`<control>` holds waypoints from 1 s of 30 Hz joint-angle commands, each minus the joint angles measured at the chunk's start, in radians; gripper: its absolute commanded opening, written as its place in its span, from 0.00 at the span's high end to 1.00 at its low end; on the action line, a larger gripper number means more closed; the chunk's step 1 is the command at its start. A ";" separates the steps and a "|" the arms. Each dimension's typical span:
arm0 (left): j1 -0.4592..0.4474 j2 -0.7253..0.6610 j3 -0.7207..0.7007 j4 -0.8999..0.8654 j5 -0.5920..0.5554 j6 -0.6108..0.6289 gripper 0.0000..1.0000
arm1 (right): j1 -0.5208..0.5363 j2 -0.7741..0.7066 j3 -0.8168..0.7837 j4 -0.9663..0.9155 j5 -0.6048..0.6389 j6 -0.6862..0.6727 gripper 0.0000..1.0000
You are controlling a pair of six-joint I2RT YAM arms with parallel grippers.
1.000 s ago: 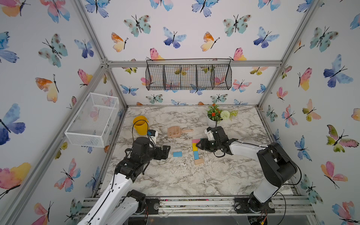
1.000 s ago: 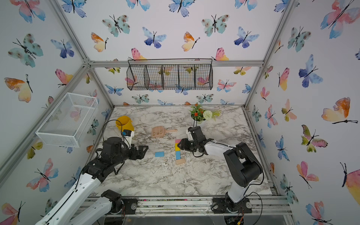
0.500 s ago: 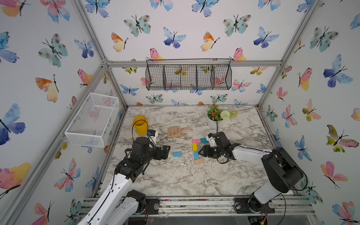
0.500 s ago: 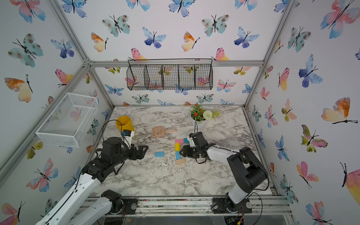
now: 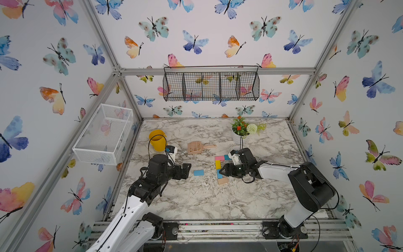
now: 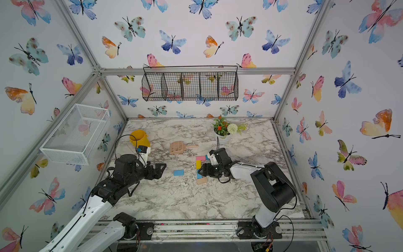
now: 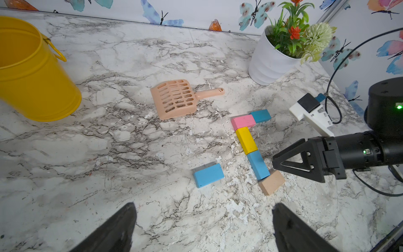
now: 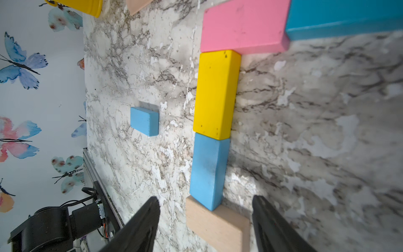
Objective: Assemble the letter c with building blocks
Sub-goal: Adjust the building block at the center of the board.
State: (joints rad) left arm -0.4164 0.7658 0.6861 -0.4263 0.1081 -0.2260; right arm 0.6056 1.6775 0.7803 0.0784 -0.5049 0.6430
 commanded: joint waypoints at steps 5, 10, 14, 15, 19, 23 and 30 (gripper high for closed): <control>-0.012 -0.005 -0.010 -0.002 -0.022 -0.003 0.02 | 0.003 0.036 -0.031 0.076 -0.064 0.010 0.29; -0.012 0.002 -0.008 -0.003 -0.023 -0.004 0.02 | 0.003 0.048 -0.034 0.061 -0.066 0.007 0.28; -0.011 0.002 -0.008 -0.002 -0.027 -0.004 0.02 | 0.003 0.027 -0.048 0.045 -0.040 0.009 0.33; -0.011 0.001 -0.008 -0.002 -0.027 -0.004 0.02 | 0.003 0.022 -0.052 0.042 -0.037 0.010 0.33; -0.011 0.003 -0.008 -0.002 -0.027 -0.003 0.02 | 0.003 0.009 -0.060 0.039 -0.030 0.018 0.36; -0.011 0.002 -0.007 -0.002 -0.027 -0.004 0.02 | 0.003 0.001 -0.072 0.053 -0.030 0.030 0.36; -0.012 0.000 -0.008 -0.003 -0.027 -0.003 0.02 | 0.004 -0.005 -0.093 0.061 -0.037 0.040 0.38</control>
State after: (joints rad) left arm -0.4213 0.7677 0.6861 -0.4263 0.0917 -0.2283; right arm 0.6056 1.6848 0.7124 0.1658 -0.5503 0.6724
